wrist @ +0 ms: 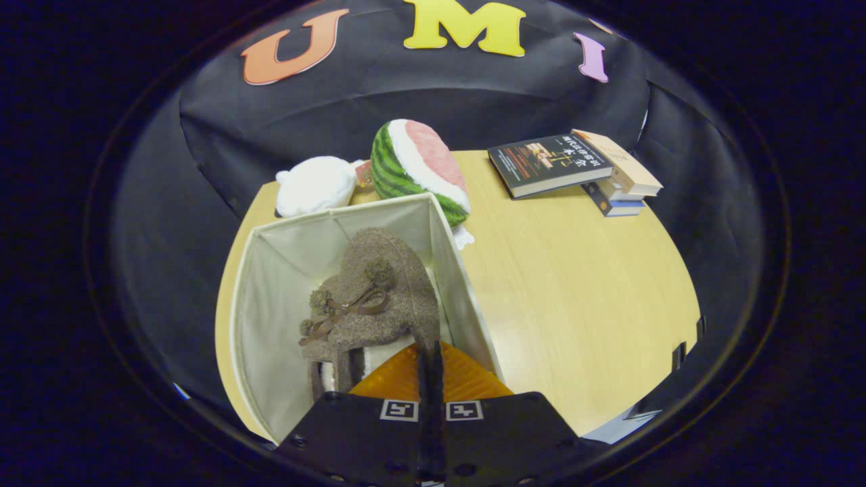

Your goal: Open the storage box then place both shoes into the box .Put the left shoe in first, then the right shoe, with the right side of both shoes facing outward in a uniform manner.

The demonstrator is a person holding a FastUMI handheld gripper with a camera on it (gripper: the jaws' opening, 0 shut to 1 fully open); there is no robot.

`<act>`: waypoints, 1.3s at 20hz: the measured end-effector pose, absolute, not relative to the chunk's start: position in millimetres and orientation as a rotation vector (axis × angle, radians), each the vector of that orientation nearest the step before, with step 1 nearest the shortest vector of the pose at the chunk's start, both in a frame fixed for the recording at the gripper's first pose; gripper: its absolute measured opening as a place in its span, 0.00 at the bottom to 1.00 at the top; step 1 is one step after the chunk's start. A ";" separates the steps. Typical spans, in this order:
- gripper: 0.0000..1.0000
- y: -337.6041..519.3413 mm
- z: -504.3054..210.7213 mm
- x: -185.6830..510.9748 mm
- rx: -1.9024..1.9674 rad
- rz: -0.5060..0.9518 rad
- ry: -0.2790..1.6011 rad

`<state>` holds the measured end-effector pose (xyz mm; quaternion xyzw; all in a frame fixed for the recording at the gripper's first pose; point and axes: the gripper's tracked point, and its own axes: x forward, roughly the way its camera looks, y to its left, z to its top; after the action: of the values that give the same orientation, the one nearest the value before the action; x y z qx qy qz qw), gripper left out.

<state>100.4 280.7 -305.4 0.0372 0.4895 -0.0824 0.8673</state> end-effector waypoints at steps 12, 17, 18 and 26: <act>0.30 287.9 -276.2 111.8 0.038 -0.089 0.942; 0.83 270.0 -221.0 110.7 0.054 -0.033 0.812; 0.95 262.3 -207.8 108.1 0.056 -0.040 0.790; 0.98 170.8 -96.0 75.9 0.062 -0.053 0.503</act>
<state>75.9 170.8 -96.0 0.0307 0.2486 -0.0264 0.9678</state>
